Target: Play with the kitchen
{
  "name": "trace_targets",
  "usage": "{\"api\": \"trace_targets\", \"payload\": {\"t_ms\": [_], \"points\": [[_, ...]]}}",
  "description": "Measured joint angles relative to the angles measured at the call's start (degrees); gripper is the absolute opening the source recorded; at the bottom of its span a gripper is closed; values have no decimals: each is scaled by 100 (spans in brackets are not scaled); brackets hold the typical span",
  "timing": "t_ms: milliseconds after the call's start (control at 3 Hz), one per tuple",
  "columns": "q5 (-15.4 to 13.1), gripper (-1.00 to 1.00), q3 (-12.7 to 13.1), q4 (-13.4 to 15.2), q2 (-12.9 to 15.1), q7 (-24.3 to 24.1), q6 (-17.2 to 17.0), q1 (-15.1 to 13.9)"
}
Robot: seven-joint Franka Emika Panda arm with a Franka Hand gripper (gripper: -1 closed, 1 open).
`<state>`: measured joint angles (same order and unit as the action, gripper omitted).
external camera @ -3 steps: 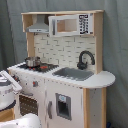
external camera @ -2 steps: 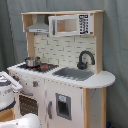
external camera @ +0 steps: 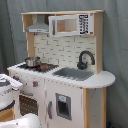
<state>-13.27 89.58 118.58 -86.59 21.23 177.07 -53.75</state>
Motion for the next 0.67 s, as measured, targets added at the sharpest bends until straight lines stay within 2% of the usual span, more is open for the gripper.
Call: {"api": "trace_targets", "payload": {"t_ms": [667], "points": [[-3,-100,2,-8,-2,1217,-47,7]]}}
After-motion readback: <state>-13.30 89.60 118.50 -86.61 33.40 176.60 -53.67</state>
